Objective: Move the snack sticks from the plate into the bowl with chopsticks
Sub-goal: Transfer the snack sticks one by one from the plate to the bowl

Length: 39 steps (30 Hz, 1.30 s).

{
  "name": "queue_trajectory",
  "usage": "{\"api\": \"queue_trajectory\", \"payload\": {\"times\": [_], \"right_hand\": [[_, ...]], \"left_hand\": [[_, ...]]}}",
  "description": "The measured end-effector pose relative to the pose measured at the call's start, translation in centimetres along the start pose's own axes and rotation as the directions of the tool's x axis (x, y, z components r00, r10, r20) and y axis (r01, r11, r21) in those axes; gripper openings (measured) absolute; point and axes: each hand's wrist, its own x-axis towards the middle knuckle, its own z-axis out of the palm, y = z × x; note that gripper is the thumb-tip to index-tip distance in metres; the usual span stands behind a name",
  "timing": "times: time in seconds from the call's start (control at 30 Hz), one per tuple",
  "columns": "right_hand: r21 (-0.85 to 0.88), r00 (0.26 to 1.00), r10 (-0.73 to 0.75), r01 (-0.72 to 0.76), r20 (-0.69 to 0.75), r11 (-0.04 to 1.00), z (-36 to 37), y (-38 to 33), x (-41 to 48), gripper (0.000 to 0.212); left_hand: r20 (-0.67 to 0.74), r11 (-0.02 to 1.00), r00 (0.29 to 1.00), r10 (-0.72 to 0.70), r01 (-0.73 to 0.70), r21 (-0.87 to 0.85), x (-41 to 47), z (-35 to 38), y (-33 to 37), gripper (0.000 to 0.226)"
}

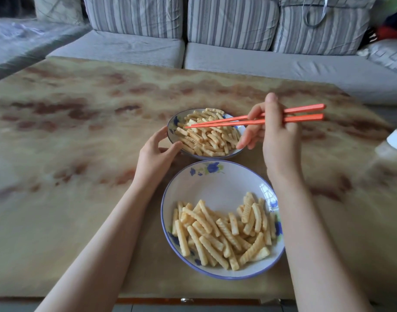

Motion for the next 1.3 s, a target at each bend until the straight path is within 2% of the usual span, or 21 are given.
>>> {"api": "queue_trajectory", "payload": {"times": [0.1, 0.2, 0.37, 0.63, 0.9, 1.03, 1.3], "right_hand": [[0.012, 1.0, 0.019, -0.019, 0.023, 1.0, -1.4, -1.2, 0.0, 0.044], [0.054, 0.991, 0.068, -0.075, 0.113, 0.996, -3.4, -2.4, -0.1, 0.05], [-0.057, 0.957, 0.145, -0.135, 0.252, 0.989, -6.0, -3.9, -0.8, 0.045], [-0.081, 0.947, 0.191, -0.176, 0.257, 0.981, -7.1, -3.9, -0.7, 0.049], [-0.139, 0.91, 0.193, -0.152, 0.366, 0.979, -5.5, -3.8, -1.0, 0.046], [-0.101, 0.933, 0.187, -0.163, 0.307, 0.981, -5.4, -3.5, -1.0, 0.046], [0.028, 0.993, 0.108, -0.109, 0.048, 0.994, -6.2, -2.7, -0.1, 0.042]], "left_hand": [[0.005, 1.0, 1.0, -0.01, 0.01, -0.006, 0.0, 0.0, -0.1, 0.046], [0.011, 1.0, 1.0, -0.008, 0.008, 0.006, 0.2, 0.0, -0.3, 0.046], [0.007, 1.0, 1.0, -0.016, 0.016, -0.003, 0.2, 0.0, -0.2, 0.046], [0.002, 1.0, 1.0, 0.001, -0.001, -0.005, 0.2, 0.0, -0.2, 0.047], [0.003, 1.0, 1.0, -0.01, 0.01, 0.009, 0.2, 0.0, -0.3, 0.046], [0.004, 1.0, 1.0, -0.022, 0.022, 0.002, 0.2, 0.0, -0.2, 0.046], [0.005, 1.0, 1.0, -0.006, 0.006, 0.014, 0.2, 0.0, -0.2, 0.046]]}}
